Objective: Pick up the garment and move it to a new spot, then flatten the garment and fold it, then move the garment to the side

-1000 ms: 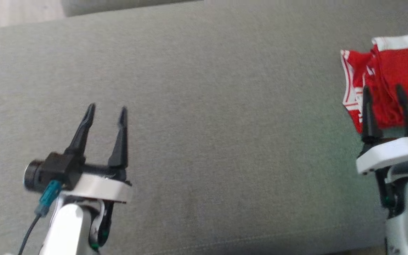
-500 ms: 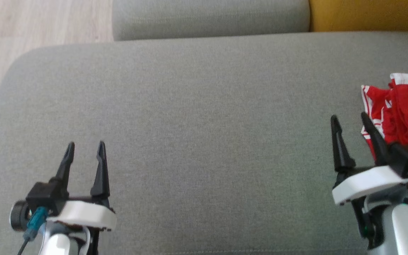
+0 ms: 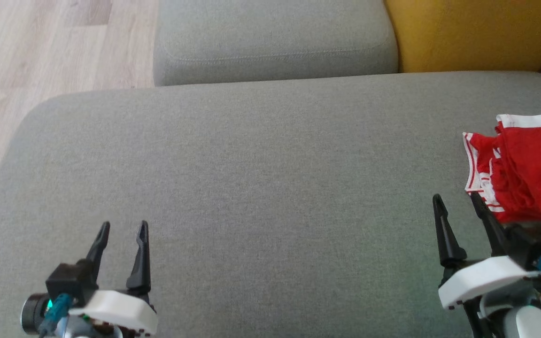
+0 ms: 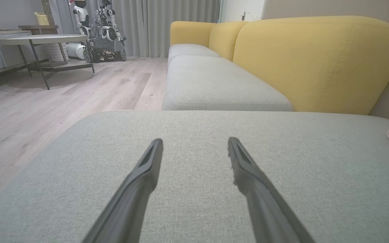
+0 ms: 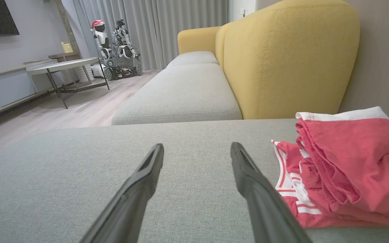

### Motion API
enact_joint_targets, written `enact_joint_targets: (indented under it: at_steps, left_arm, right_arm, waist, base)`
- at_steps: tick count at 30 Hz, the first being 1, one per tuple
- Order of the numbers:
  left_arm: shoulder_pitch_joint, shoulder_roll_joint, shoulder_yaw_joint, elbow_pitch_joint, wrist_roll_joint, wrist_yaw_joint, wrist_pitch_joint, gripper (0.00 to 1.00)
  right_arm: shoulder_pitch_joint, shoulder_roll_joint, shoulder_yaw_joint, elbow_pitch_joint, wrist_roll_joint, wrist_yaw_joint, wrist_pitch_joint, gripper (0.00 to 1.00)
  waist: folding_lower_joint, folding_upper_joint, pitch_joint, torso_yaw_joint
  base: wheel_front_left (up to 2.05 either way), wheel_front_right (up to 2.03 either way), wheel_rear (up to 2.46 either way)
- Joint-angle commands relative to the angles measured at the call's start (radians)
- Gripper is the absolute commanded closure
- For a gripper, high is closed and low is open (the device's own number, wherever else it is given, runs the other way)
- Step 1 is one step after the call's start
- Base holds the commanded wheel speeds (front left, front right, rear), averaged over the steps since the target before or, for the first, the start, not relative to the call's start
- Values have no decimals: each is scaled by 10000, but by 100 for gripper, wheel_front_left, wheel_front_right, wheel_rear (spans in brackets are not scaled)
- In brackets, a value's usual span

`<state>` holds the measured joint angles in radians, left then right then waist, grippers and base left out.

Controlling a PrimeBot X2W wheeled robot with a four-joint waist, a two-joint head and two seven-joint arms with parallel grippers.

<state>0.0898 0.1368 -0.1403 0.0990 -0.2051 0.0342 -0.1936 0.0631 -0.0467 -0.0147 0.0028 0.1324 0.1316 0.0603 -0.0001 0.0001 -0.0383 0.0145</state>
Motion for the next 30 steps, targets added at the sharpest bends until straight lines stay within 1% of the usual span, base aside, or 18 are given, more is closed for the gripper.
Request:
enact_joint_targets:
  at_steps: [1, 16, 30]
  left_arm:
    - [-279, 205, 320, -358, -37, -12, 8, 0]
    - [-39, 467, 145, -420, 71, 102, 308, 0]
    - [-125, 536, 20, -486, 141, 309, 413, 0]
  right_arm:
    - [-228, -37, 176, -358, 76, -9, -104, 0]
    - [98, -36, 133, -481, 99, -9, -190, 0]
    - [119, -36, 42, -572, 53, -9, -105, 0]
  waist:
    - [1, -1, -36, 5]
    - [1, -1, -286, 0]
    - [1, -1, -209, 20]
  base:
    - [0, 0, 0]
    - [0, 0, 0]
    - [0, 0, 0]
